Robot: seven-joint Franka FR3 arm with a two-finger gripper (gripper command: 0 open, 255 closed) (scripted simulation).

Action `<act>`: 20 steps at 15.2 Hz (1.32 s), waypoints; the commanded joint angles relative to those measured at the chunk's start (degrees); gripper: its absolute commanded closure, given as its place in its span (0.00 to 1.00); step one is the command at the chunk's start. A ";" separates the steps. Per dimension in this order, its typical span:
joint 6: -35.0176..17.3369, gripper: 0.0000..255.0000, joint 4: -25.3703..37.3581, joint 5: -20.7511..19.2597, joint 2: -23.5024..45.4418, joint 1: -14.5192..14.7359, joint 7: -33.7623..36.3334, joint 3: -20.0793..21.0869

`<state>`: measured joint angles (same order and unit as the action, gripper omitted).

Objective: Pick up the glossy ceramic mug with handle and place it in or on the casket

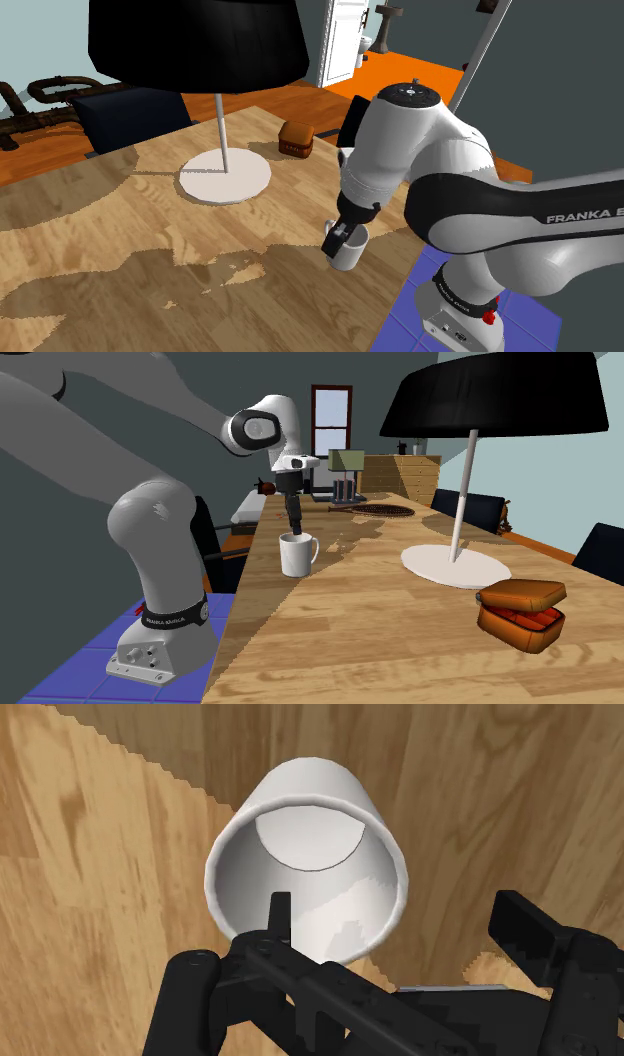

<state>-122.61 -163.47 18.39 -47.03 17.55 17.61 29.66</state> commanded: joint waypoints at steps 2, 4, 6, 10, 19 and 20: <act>-2.99 0.00 -1.56 1.03 1.35 0.44 0.43 1.17; -5.20 0.00 -2.44 1.41 2.69 0.31 0.42 1.81; -7.47 0.00 -3.26 1.77 4.16 0.14 0.42 2.47; -8.14 0.00 -3.49 1.86 4.61 0.08 0.43 2.66; -8.14 1.00 -3.49 1.86 4.61 0.08 0.43 2.67; -8.14 1.00 -3.49 1.86 4.61 0.08 0.43 2.67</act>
<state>-130.75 -166.96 20.25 -42.41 17.63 18.03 32.32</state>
